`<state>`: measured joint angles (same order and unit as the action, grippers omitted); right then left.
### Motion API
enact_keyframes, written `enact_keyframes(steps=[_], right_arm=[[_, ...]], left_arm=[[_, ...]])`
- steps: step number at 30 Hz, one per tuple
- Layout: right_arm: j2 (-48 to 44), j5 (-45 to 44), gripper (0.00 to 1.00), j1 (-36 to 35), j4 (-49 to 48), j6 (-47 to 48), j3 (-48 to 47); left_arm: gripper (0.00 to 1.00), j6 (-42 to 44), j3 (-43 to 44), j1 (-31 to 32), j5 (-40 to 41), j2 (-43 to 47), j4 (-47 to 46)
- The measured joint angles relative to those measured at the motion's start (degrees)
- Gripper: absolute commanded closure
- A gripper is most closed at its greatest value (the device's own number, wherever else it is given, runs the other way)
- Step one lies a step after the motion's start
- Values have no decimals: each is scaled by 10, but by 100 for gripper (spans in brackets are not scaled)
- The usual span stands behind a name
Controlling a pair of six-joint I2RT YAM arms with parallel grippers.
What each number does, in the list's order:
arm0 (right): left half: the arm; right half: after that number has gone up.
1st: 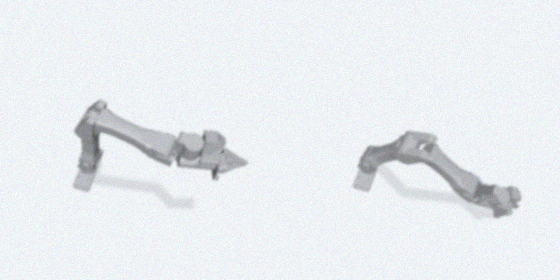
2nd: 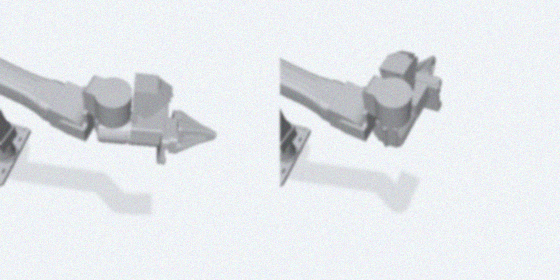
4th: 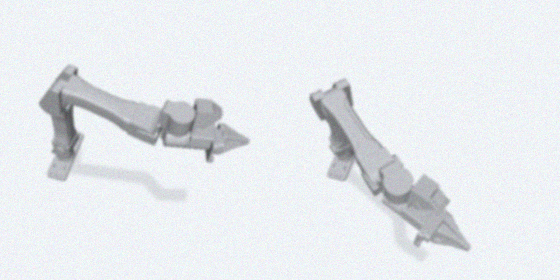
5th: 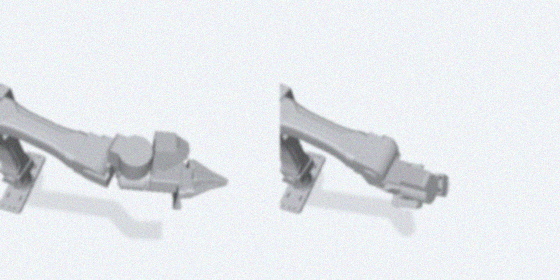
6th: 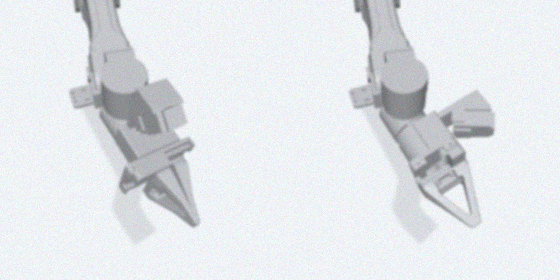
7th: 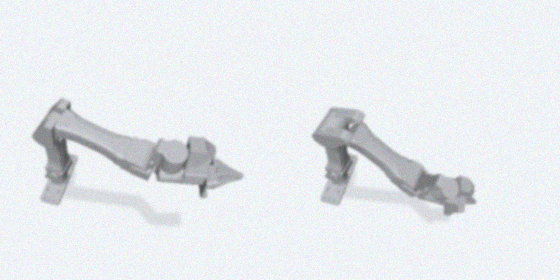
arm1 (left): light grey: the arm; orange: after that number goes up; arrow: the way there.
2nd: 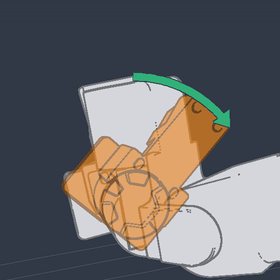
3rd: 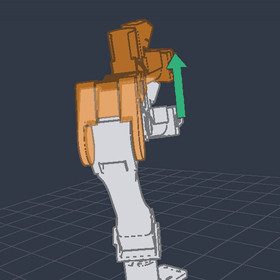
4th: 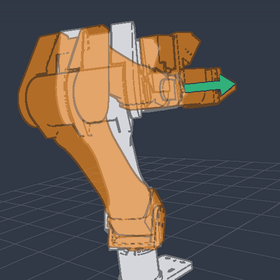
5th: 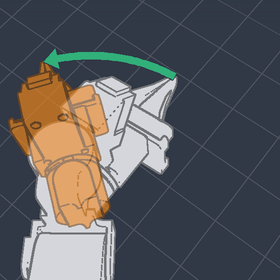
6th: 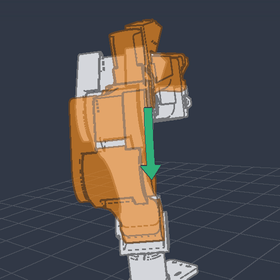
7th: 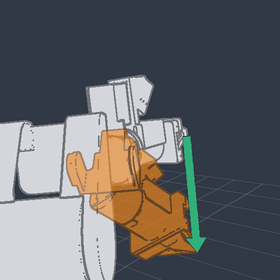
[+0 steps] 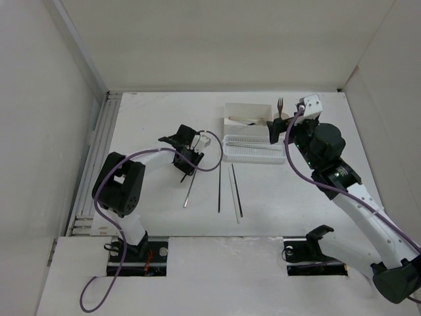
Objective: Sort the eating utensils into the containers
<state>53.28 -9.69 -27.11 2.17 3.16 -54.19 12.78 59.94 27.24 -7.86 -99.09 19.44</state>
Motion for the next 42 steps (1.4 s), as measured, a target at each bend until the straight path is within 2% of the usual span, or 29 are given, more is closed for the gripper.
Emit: enact_keyframes(steps=[4,11,16,42], right_arm=[[-4,-9,0,0,2,0,5],[-8,-22,0,0,6,4,7],[-20,-33,0,0,9,7,7],[-34,-64,0,0,19,22,7]], left_arm=[[77,0,13,8,6,-13,0],[86,-1,21,12,16,-20,-6],[100,-6,21,5,17,-23,-9],[100,-13,49,-30,-32,-35,9]])
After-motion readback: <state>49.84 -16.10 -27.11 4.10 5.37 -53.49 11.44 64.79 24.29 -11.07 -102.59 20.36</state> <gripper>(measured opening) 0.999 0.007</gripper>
